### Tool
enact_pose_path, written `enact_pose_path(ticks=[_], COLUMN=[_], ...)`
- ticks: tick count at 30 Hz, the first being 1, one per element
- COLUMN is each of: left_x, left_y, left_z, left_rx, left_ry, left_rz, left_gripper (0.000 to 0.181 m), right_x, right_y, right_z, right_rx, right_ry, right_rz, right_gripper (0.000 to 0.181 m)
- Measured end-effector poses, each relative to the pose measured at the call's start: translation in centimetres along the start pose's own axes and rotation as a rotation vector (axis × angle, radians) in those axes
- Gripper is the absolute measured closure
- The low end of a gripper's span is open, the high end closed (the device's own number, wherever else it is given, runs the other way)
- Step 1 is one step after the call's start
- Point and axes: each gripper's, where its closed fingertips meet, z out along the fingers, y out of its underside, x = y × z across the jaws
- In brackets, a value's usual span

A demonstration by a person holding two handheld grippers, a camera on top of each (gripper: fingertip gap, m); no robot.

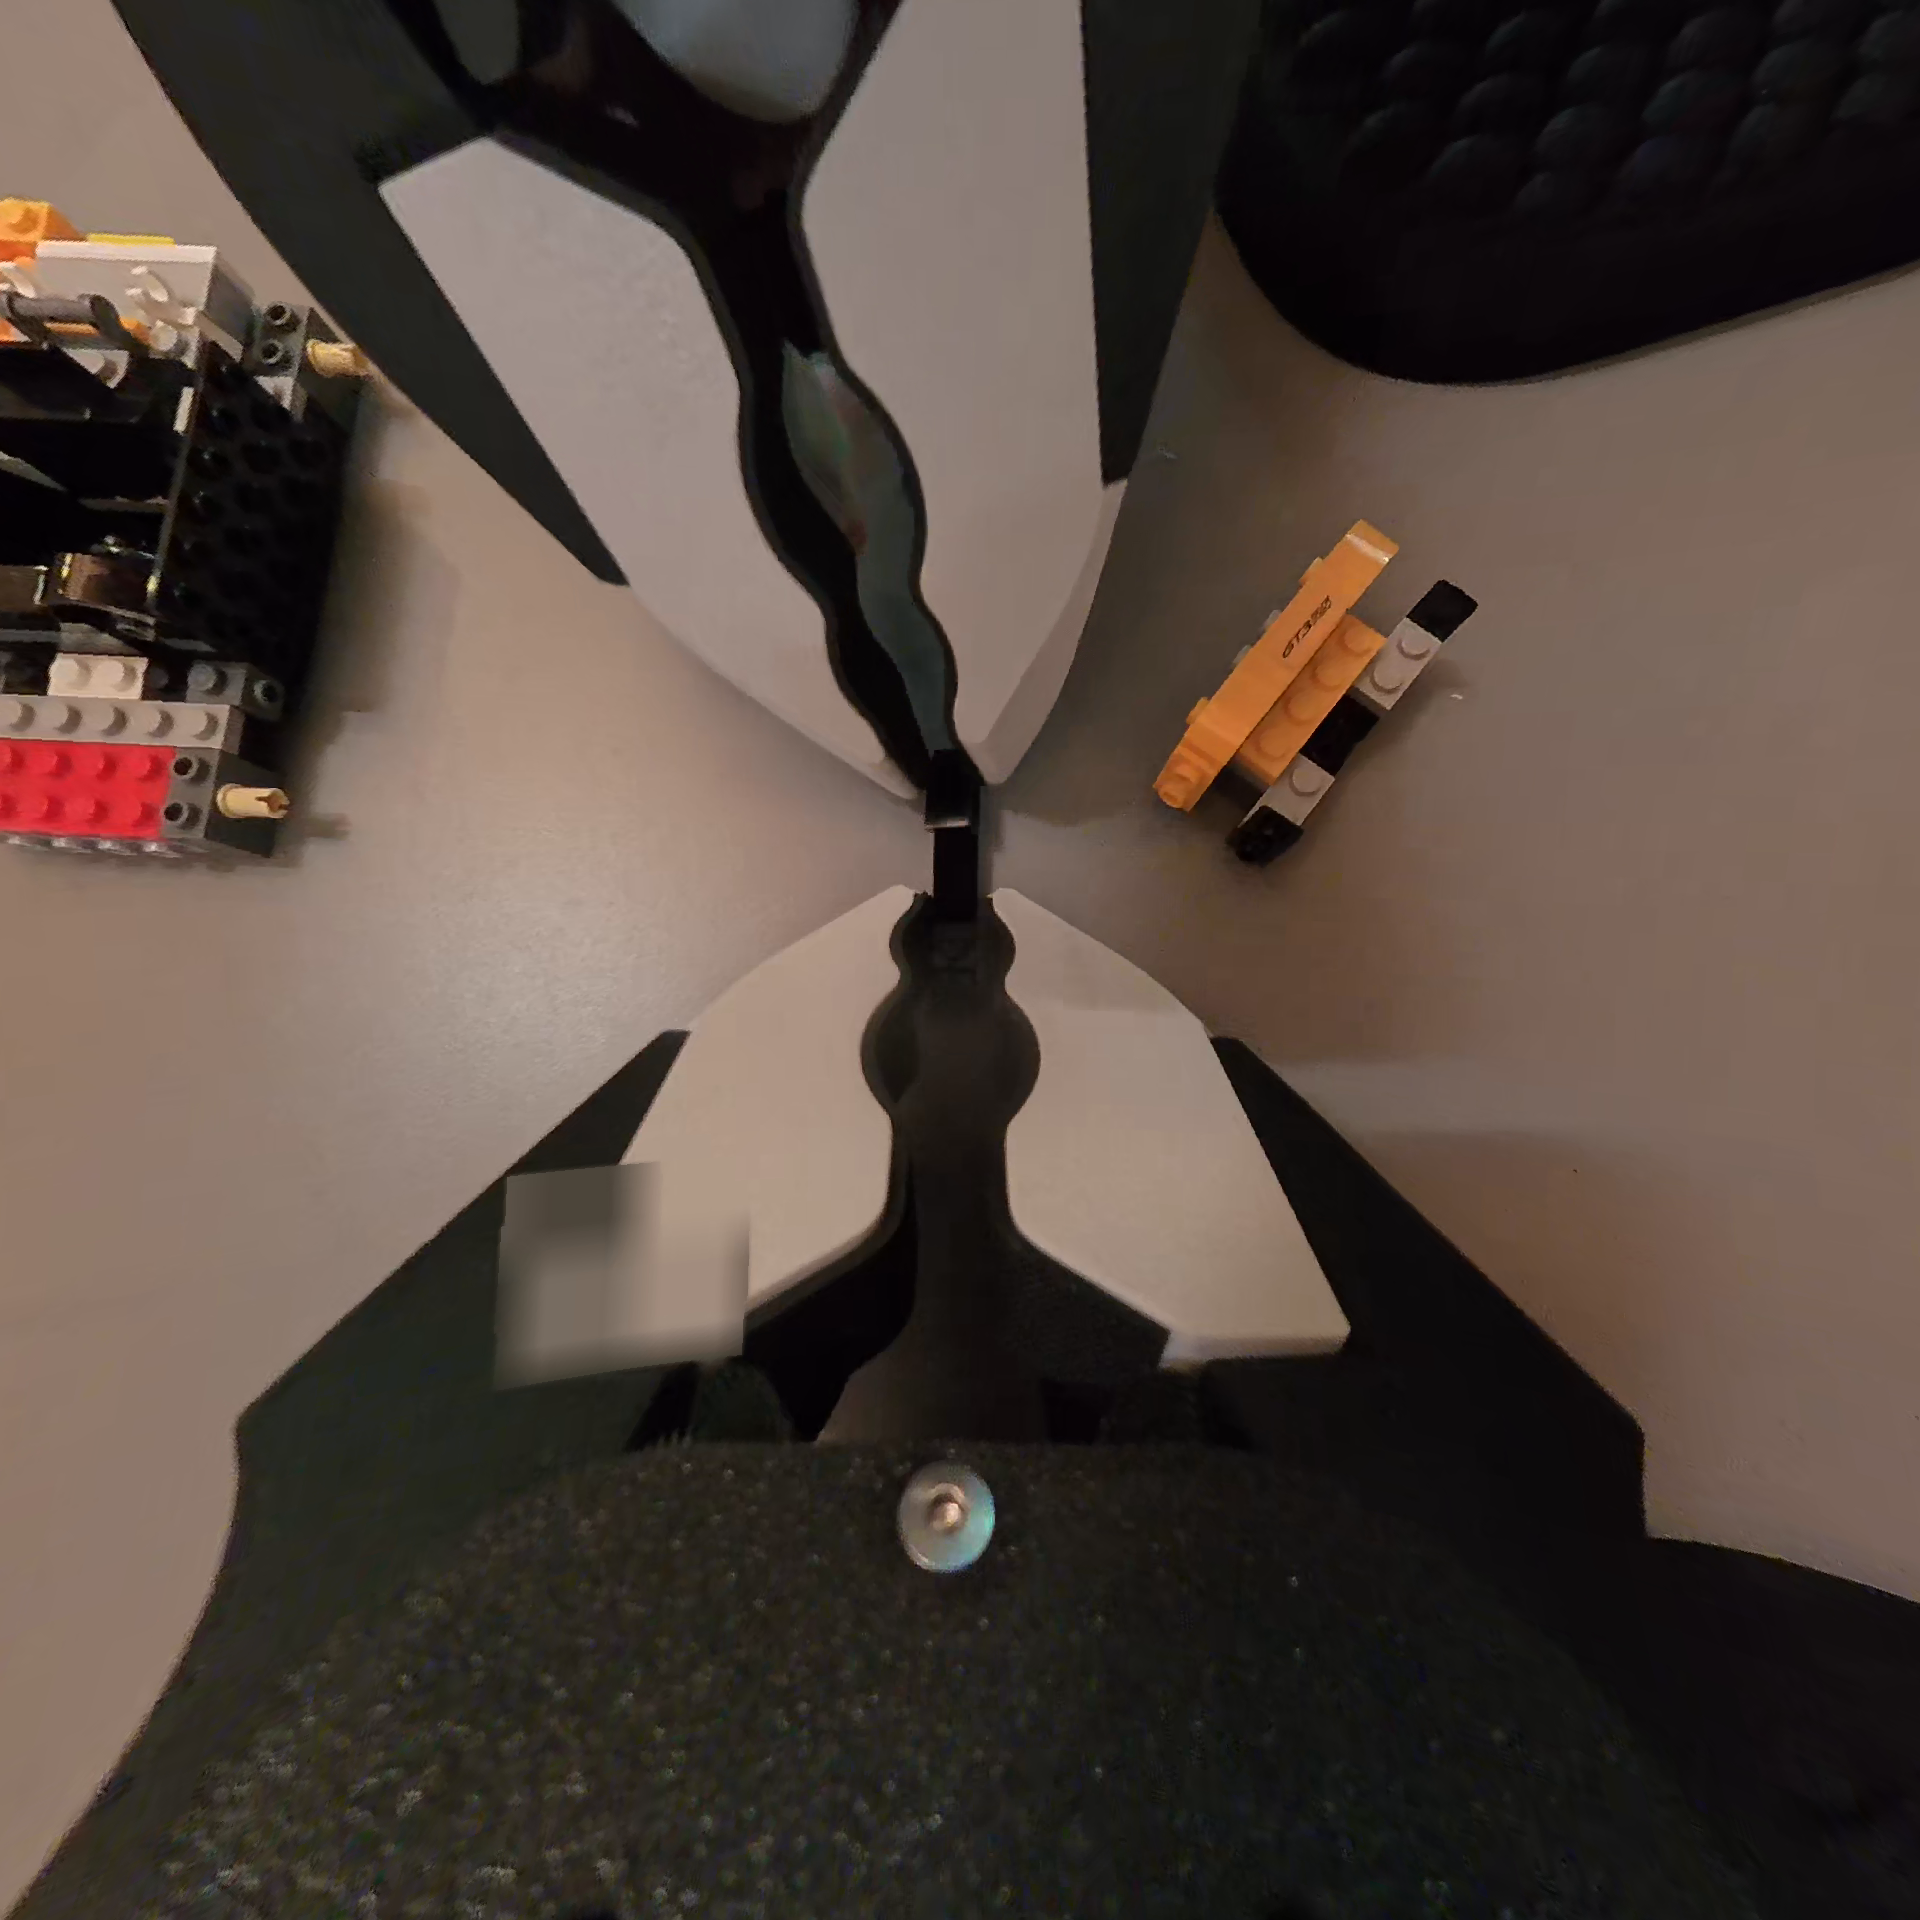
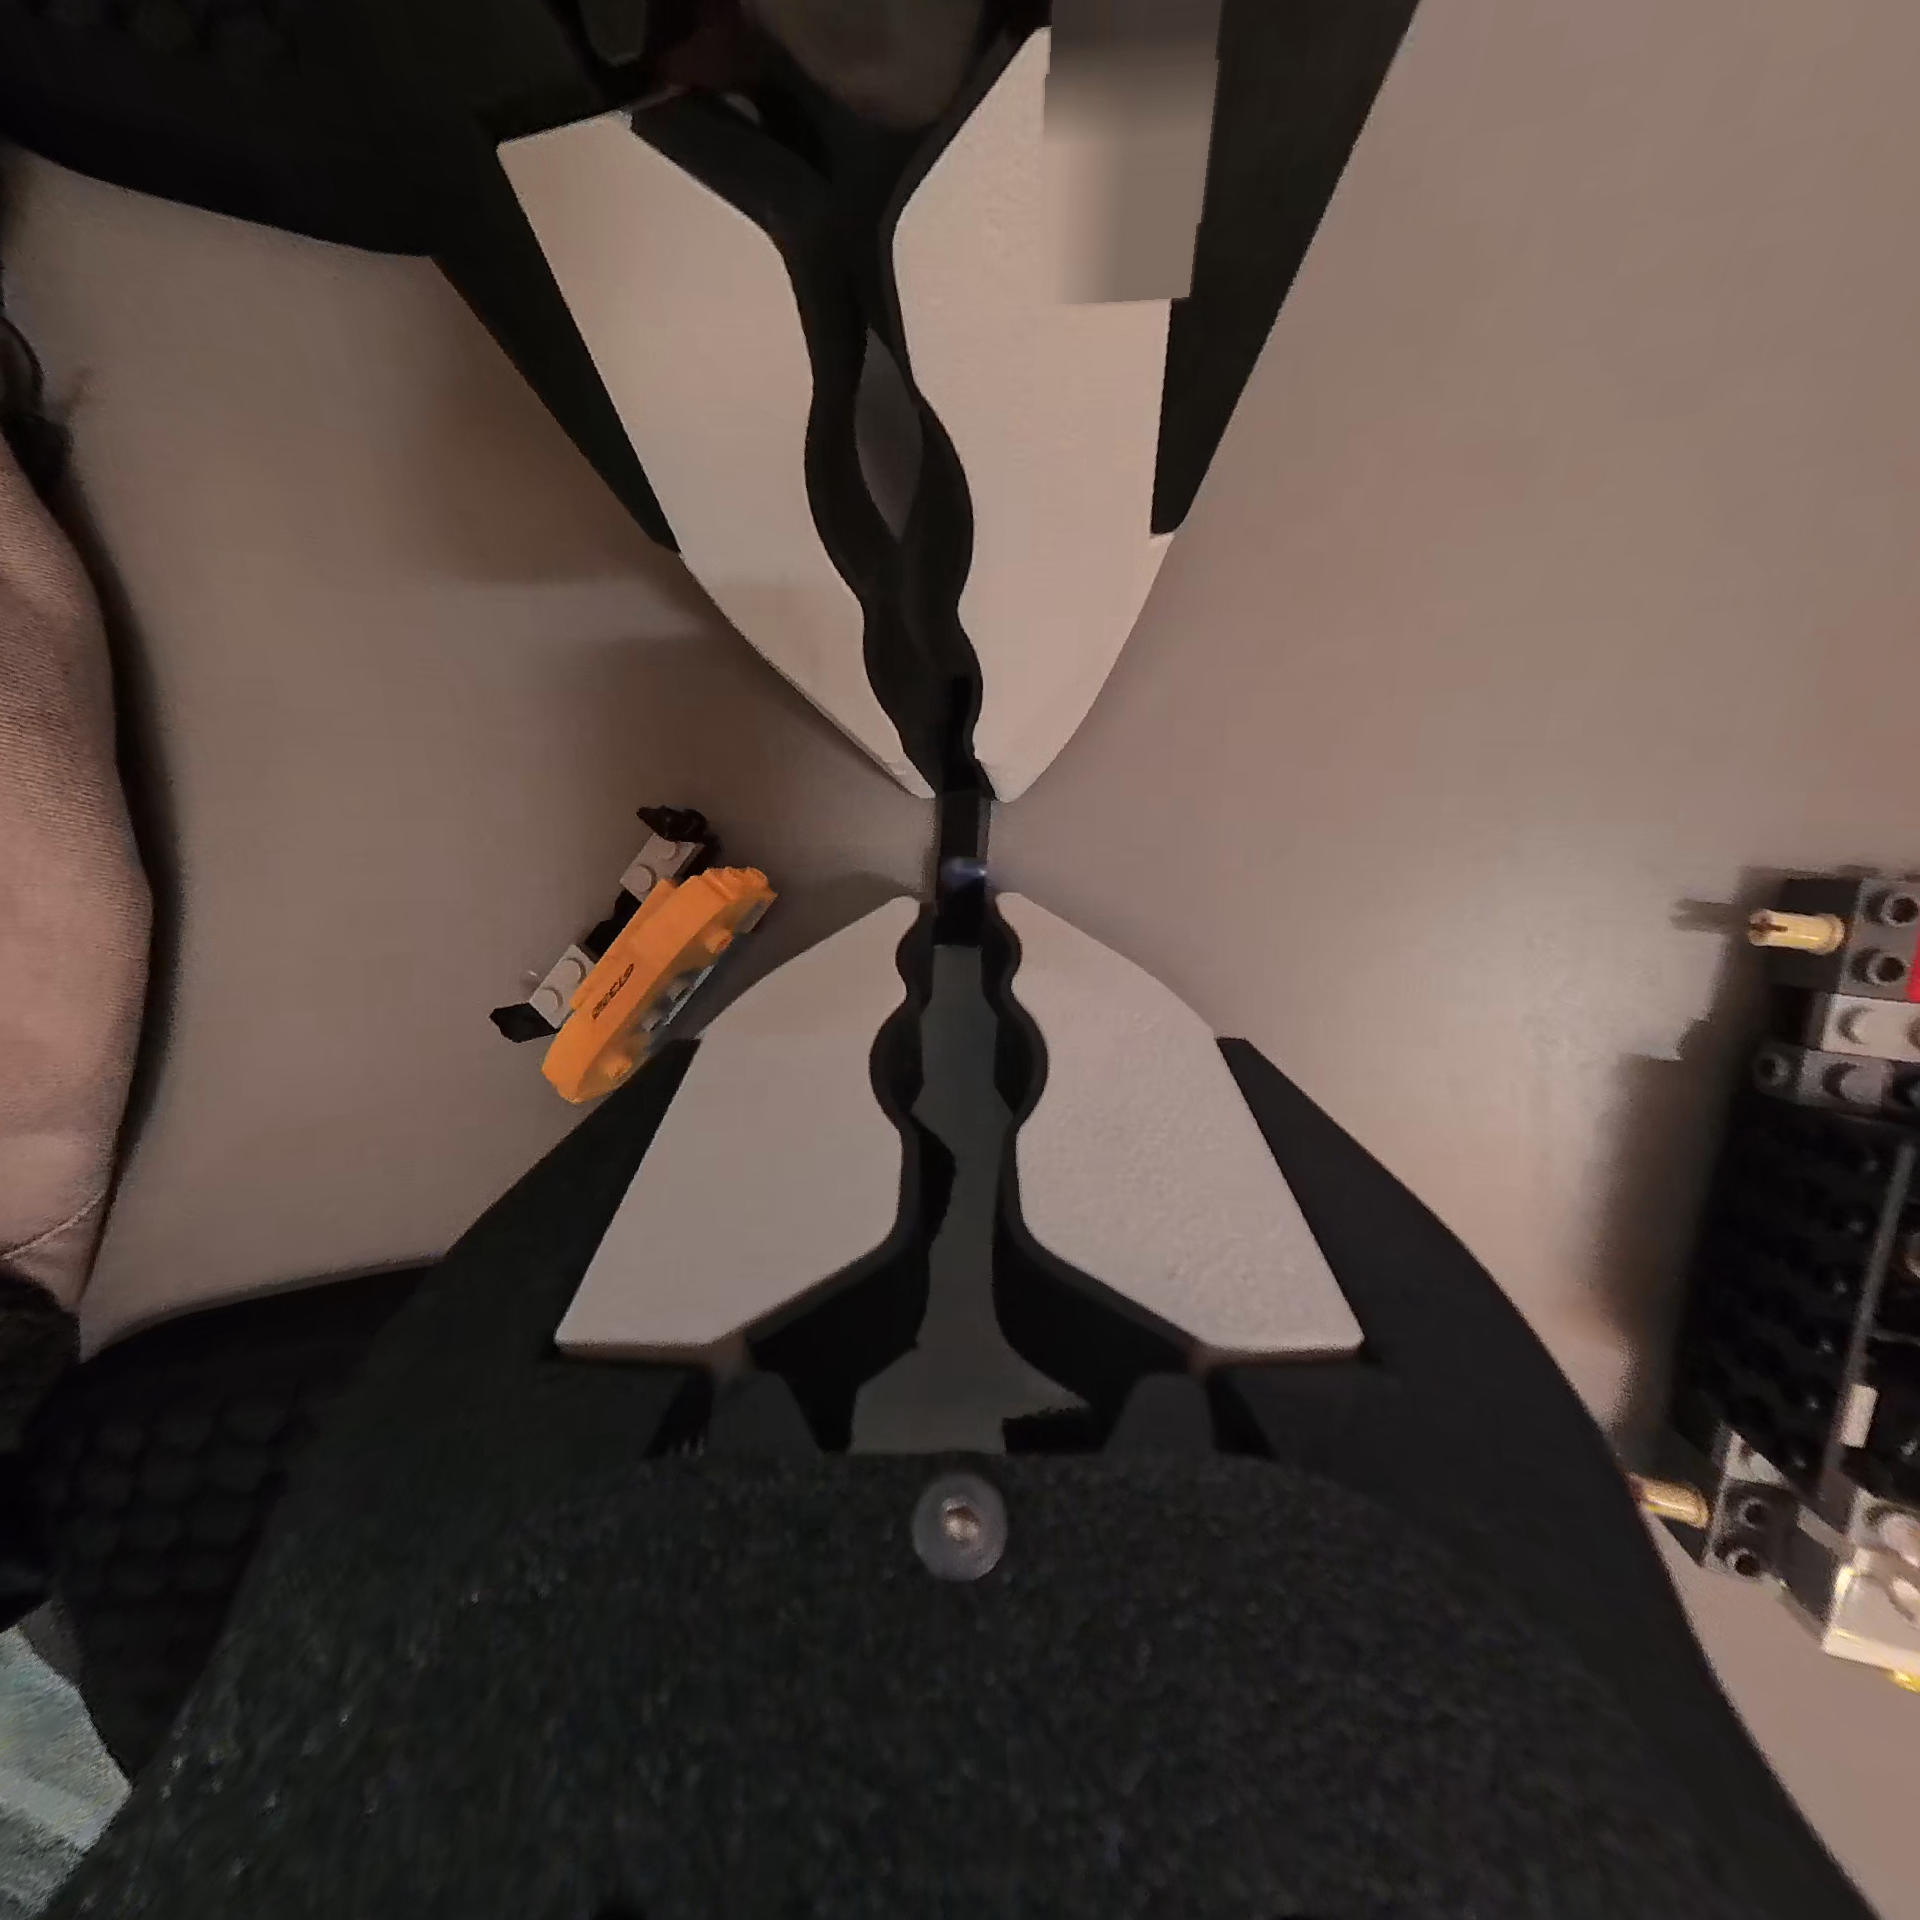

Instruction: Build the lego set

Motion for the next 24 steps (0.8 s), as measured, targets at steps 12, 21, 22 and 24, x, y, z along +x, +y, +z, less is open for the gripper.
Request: enact_pose_path(ticks=[12, 21, 22, 24], left_x=[0.02, 0.04, 0.04, 0.06], left_y=[-0.01, -0.02, -0.03, -0.18], left_z=[0.00, -0.04, -0.07, -0.02], left_rx=[0.009, 0.035, 0.041, 0.058], left_ry=[0.005, 0.018, 0.023, 0.025], left_rz=[-0.024, -0.056, -0.064, -0.071], left_gripper=[0.172, 0.173, 0.173, 0.173], right_x=[0.12, 0.22, 0.24, 0.24], right_y=[0.13, 0.22, 0.17, -0.15], right_z=[0.11, 0.27, 0.30, 0.50], right_rx=[-0.088, -0.090, -0.099, -0.082], right_ry=[0.236, 0.288, 0.297, 0.300], right_rz=[-0.109, -0.061, -0.065, -0.049], right_gripper=[0.174, 0.174, 0.174, 0.174])
